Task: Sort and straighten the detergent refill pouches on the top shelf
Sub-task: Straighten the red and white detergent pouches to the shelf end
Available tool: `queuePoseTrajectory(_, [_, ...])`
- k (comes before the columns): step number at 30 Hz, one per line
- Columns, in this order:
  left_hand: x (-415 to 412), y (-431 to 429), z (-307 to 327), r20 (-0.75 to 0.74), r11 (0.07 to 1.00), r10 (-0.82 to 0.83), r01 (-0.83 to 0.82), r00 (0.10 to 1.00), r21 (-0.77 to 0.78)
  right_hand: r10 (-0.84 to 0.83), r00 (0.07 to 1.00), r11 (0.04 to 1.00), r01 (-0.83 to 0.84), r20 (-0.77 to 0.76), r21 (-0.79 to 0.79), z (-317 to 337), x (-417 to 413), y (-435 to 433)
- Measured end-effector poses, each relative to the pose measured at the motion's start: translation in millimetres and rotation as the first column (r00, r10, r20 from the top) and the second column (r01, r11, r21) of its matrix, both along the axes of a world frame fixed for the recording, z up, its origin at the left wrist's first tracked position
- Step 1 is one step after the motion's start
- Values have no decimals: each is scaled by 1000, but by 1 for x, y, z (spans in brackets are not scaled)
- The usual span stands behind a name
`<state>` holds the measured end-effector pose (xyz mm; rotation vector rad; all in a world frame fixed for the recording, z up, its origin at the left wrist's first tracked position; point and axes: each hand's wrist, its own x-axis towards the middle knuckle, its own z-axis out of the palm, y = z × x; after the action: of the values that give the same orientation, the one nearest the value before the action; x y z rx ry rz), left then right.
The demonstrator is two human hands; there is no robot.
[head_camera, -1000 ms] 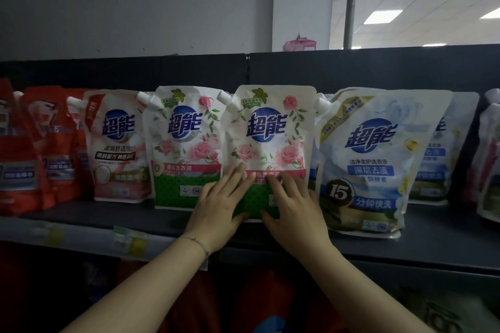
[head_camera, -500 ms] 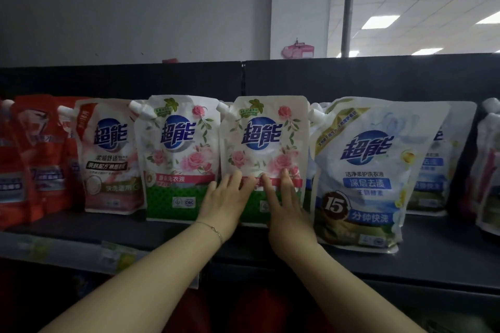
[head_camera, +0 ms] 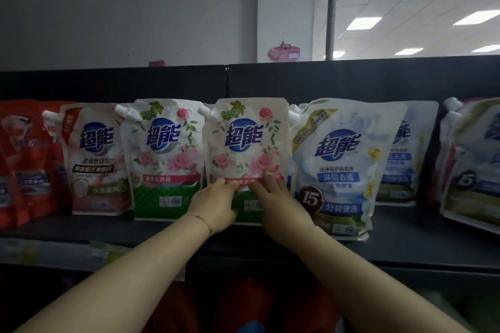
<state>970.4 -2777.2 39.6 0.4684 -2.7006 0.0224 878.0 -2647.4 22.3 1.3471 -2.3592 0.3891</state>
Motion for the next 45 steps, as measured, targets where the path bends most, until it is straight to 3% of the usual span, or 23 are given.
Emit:
queuePoseTrajectory(5, [2, 29, -5, -132, 998, -47, 41, 990, -49, 56, 972, 991, -82, -226, -105, 10, 6, 31])
queuePoseTrajectory(9, [-12, 57, -17, -169, 962, -216, 180, 962, -205, -65, 924, 987, 4, -377, -161, 6, -1, 64])
queuePoseTrajectory(12, [-26, 77, -23, -155, 916, -276, 211, 949, -341, -246, 914, 957, 176, -321, -232, -3, -8, 92])
queuePoseTrajectory(14, [-38, 88, -22, -127, 881, -321, 246, 939, -403, -265, 927, 950, 202, -266, -240, -11, -18, 113])
queuePoseTrajectory(17, [-58, 103, -16, -67, 835, -351, 280, 934, -475, -244, 951, 968, 226, -190, -108, -14, -37, 146])
queuePoseTrajectory(22, [-83, 109, -4, -9, 886, -255, 230, 967, -402, -250, 946, 966, 257, -205, 8, -10, -63, 157])
queuePoseTrajectory(30, [-100, 106, -1, -25, 907, -163, 140, 986, -396, -334, 932, 942, 333, -139, -30, 3, -77, 131])
queuePoseTrajectory(39, [-89, 110, -2, -91, 891, -274, 217, 957, -398, -223, 966, 974, 225, -128, -3, 7, -70, 144])
queuePoseTrajectory(45, [-79, 137, -13, -291, 785, -512, 303, 809, -540, -135, 946, 990, 117, -295, -79, -1, -72, 179])
